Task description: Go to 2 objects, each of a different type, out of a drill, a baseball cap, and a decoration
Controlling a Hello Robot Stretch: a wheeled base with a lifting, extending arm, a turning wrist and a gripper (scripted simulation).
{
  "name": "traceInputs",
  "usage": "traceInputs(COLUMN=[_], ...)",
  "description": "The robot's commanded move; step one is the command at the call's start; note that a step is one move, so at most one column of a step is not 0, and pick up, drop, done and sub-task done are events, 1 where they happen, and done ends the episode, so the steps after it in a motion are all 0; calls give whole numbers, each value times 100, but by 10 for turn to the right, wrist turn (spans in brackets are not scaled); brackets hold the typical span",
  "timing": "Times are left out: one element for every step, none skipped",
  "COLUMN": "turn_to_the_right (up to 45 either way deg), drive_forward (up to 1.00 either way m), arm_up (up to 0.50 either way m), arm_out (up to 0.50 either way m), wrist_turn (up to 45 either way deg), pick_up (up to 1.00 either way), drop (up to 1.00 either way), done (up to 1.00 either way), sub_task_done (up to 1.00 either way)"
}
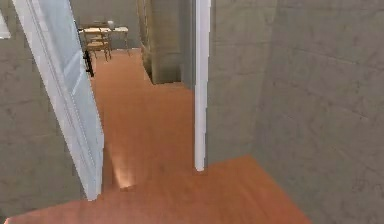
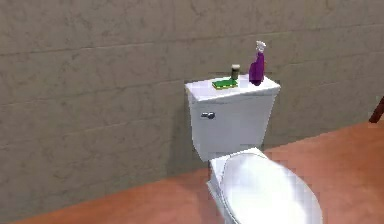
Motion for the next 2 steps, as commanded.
traceInputs(turn_to_the_right=[-450,-330], drive_forward=[0,0], arm_up=[0,0], arm_out=[0,0], wrist_turn=[0,0], pick_up=[0,0], drop=[0,0], done=[0,0], sub_task_done=[0,0])
